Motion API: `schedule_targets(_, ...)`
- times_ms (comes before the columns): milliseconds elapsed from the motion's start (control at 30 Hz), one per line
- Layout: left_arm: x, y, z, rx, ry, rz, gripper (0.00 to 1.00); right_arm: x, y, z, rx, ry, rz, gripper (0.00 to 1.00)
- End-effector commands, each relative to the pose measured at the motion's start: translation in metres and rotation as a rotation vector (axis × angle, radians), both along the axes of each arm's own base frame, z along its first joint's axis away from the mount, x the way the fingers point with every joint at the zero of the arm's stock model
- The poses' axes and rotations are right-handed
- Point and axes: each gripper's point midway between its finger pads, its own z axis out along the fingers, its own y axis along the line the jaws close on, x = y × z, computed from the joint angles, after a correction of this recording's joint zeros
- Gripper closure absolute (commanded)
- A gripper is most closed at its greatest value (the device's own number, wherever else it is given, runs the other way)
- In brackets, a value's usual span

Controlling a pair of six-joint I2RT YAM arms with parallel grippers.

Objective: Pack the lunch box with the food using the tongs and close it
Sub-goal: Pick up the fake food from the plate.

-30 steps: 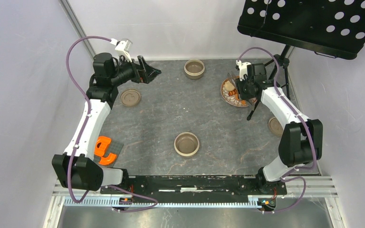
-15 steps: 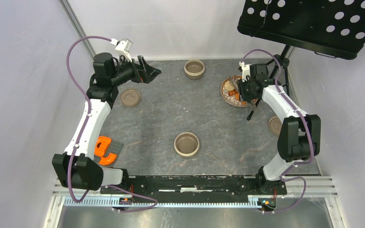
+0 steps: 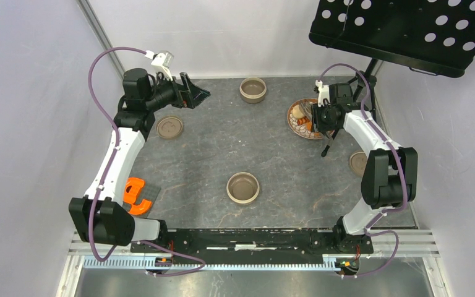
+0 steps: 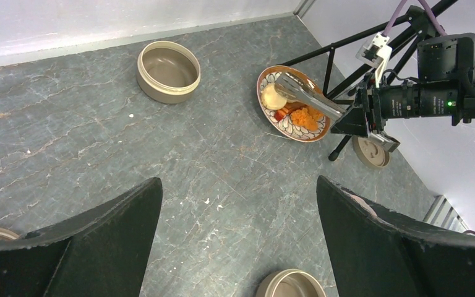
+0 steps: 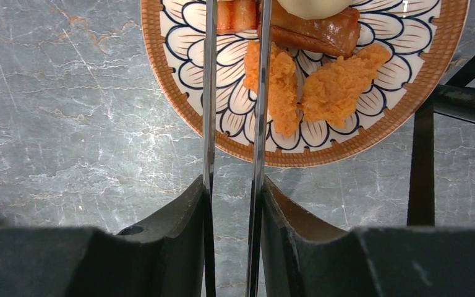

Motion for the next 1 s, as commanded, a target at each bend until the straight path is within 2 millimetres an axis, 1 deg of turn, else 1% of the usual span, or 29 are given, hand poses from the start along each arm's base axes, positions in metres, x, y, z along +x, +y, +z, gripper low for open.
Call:
schedule_targets(0,0.009,0.001,0.022,-0.029,-0.058,0.017,0.00,0.004,0.005,0.008,0.078,-0.002,-0.025,0.63)
schedule_targets(100,0.009,0.001,0.023,-0.031,-0.057,0.016,0.00,0.003,0.007,0.010,0.089,0.000,-0.021,0.67)
schedule_targets(200,0.009,0.001,0.023,-0.033,-0.057,0.016,0.00,0.002,0.007,0.012,0.093,-0.002,-0.014,0.73)
schedule_targets(333,0.009,0.001,0.024,-0.034,-0.058,0.016,0.00,0.001,0.006,0.015,0.083,-0.012,-0.008,0.85)
schedule_targets(400,0.010,0.001,0.024,-0.035,-0.057,0.017,0.00,0.001,0.005,0.017,0.078,-0.015,-0.008,0.92)
schedule_targets(433,0.010,0.001,0.024,-0.036,-0.057,0.017,0.00,0.001,0.004,0.018,0.073,-0.020,-0.007,0.98)
schedule_targets(467,0.010,0.001,0.024,-0.036,-0.056,0.017,0.00,0.001,0.003,0.021,0.067,-0.027,-0.011,1.00)
schedule_targets(533,0.010,0.001,0.024,-0.037,-0.055,0.017,0.00,0.002,0.000,0.026,0.056,-0.044,-0.019,1.00)
schedule_targets(733,0.010,0.000,0.023,-0.042,-0.050,0.017,0.00,0.006,0.000,0.055,0.062,-0.134,-0.016,1.00)
schedule_targets(867,0.010,-0.001,0.022,-0.047,-0.045,0.013,0.00,0.007,0.006,0.068,0.094,-0.184,-0.006,1.00)
schedule_targets(967,0.011,-0.001,0.022,-0.048,-0.045,0.013,0.00,0.011,0.016,0.080,0.156,-0.219,-0.001,1.00)
